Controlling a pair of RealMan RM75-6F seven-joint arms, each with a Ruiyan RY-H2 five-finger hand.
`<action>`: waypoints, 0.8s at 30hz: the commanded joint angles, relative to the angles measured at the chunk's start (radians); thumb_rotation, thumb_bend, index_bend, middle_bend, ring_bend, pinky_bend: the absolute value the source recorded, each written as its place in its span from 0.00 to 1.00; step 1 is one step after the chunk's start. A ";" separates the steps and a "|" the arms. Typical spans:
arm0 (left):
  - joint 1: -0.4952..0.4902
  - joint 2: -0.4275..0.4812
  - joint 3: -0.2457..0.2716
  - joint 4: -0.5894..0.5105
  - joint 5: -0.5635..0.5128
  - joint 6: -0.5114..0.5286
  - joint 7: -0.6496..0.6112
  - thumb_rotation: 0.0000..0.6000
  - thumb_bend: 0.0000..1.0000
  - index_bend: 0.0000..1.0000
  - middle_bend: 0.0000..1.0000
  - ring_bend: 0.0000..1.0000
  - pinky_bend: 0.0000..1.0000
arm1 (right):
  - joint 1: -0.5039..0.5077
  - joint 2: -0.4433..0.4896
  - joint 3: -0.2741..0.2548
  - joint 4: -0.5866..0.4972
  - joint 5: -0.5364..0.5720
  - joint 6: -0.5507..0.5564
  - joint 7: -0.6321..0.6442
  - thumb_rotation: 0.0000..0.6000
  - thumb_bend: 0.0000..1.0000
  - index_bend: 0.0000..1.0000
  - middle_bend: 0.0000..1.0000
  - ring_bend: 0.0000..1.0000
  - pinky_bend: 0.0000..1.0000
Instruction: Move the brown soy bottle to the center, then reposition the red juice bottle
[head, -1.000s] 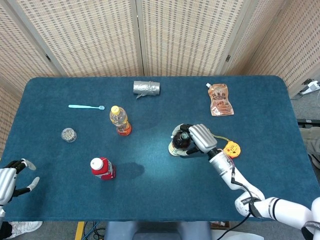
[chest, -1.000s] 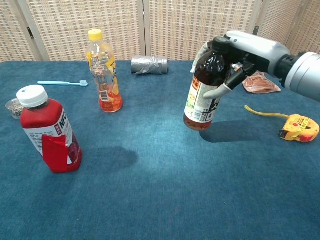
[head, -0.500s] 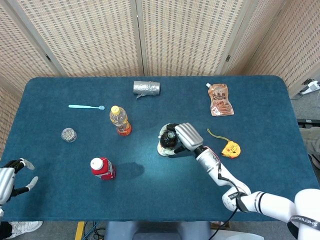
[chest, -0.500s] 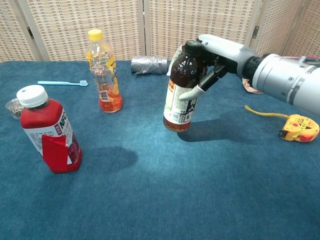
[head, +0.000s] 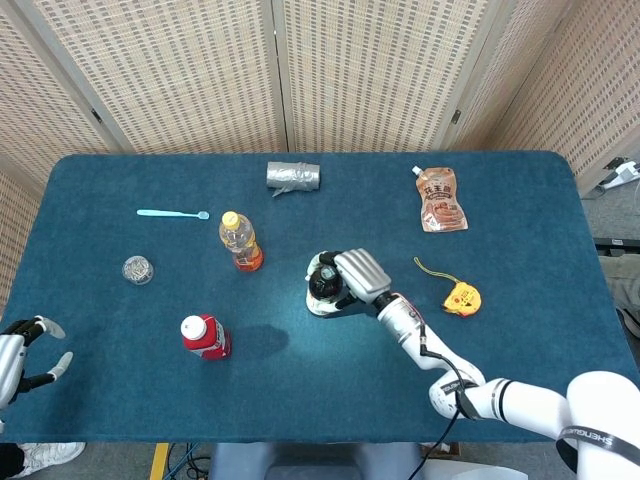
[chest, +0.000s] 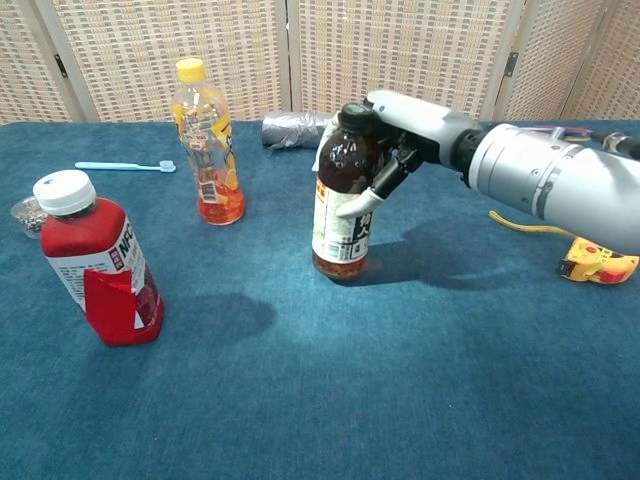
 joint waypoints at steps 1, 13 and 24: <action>0.000 0.001 -0.001 0.000 0.000 0.000 -0.001 1.00 0.24 0.48 0.42 0.36 0.56 | 0.003 -0.004 0.000 0.004 0.003 -0.001 -0.003 1.00 0.03 0.48 0.59 0.53 0.65; 0.001 0.002 0.000 -0.002 0.000 -0.001 0.001 1.00 0.24 0.48 0.42 0.36 0.56 | 0.006 -0.006 -0.007 0.009 0.012 0.005 -0.013 1.00 0.03 0.48 0.59 0.53 0.65; 0.000 0.003 -0.001 -0.002 -0.003 -0.005 0.001 1.00 0.24 0.48 0.42 0.36 0.56 | 0.009 -0.008 -0.016 0.013 0.013 0.004 -0.019 1.00 0.03 0.48 0.56 0.52 0.65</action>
